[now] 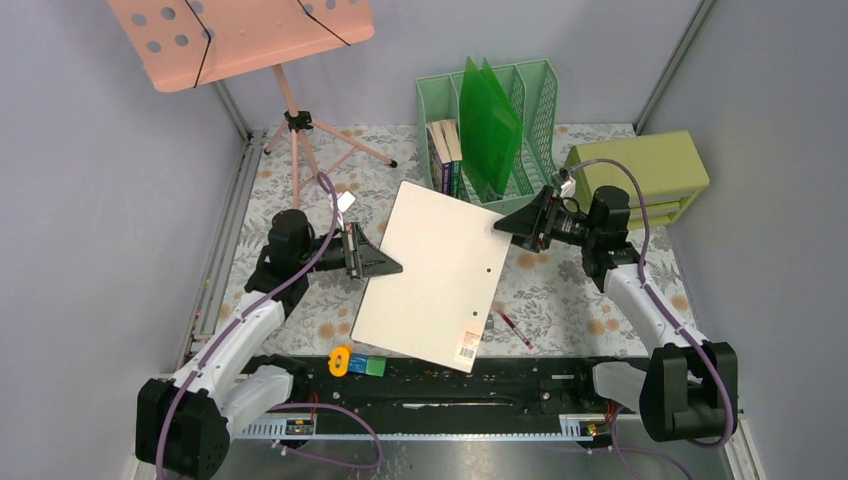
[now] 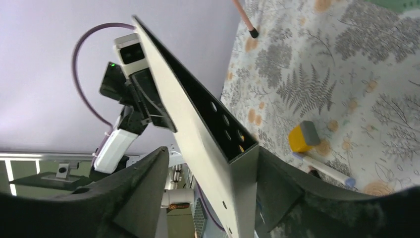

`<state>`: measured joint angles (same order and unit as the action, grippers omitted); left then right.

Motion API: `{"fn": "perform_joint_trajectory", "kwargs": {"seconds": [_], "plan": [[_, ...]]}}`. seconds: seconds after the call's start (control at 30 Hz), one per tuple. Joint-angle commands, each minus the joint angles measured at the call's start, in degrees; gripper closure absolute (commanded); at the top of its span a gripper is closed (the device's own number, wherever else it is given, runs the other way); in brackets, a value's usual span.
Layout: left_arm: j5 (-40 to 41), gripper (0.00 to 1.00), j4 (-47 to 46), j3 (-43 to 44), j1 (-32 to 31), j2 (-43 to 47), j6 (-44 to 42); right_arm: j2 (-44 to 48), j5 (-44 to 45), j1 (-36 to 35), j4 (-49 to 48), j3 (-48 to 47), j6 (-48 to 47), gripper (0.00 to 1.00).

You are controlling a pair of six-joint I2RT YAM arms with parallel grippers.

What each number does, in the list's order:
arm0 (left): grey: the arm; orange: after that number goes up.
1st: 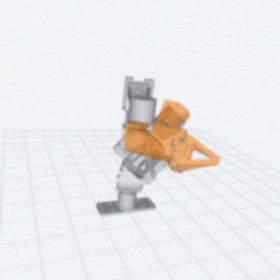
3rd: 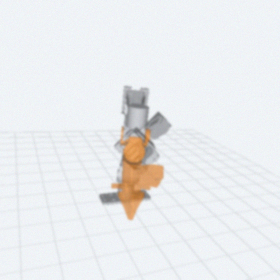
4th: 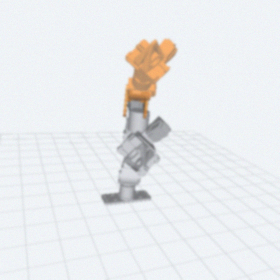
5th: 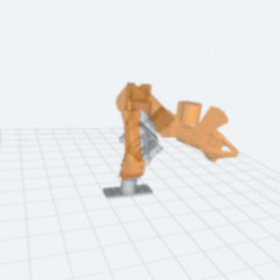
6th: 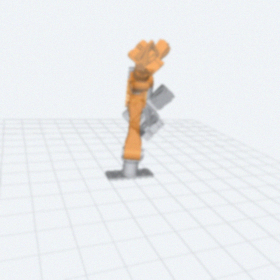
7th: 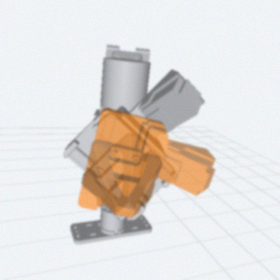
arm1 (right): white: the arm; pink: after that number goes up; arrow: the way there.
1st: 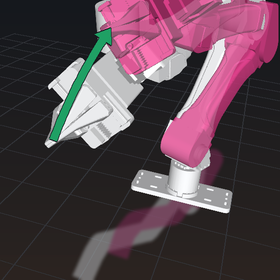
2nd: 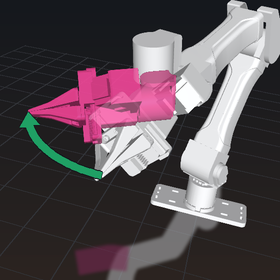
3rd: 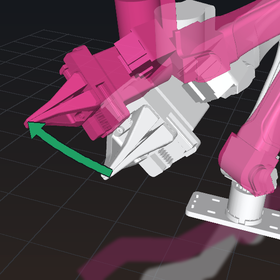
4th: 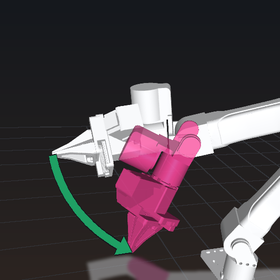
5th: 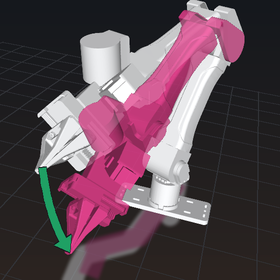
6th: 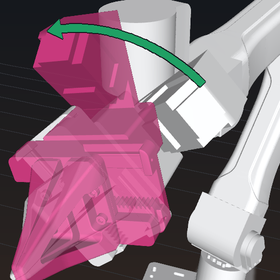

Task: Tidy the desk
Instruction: Place the folder in the storage box.

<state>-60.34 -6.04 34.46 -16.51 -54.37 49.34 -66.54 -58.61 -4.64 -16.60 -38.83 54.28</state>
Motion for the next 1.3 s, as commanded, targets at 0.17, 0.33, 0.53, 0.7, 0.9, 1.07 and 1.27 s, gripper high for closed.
{"fn": "perform_joint_trajectory", "kwargs": {"seconds": [0.17, 0.33, 0.53, 0.7, 0.9, 1.07, 1.27], "plan": [[1.0, 1.0, 3.7, 2.4, -0.2, -3.2, -6.0, 4.0, -9.5, 0.3, -19.1, 1.0, 14.4, 0.5], [1.1, 1.0, 5.9, 3.7, -0.3, -4.6, -8.0, 6.4, -10.6, 0.2, -12.0, 0.2, 10.0, 0.53], [1.4, 1.0, 7.2, 4.2, -0.4, -5.4, -8.6, 9.0, -10.7, 0.2, 3.0, -3.0, -0.3, 0.53], [1.5, 1.0, 7.1, 4.1, -0.4, -5.3, -8.6, 9.3, -11.9, -0.4, 10.5, -4.5, -5.5, 0.57], [1.7, 1.0, 7.4, 3.7, -0.7, -5.0, -8.6, 8.8, -12.6, -2.3, 10.8, -4.5, -5.4, 0.76], [2.3, 1.0, 7.5, 3.3, -0.8, -4.7, -8.5, 9.3, -12.1, -3.1, 6.7, -3.4, -3.1, 1.0], [3.3, 0.55, 7.7, 3.0, -0.7, -3.5, -9.0, 10.4, -11.1, -3.2, 4.7, -3.2, -1.8, 1.0]]}}
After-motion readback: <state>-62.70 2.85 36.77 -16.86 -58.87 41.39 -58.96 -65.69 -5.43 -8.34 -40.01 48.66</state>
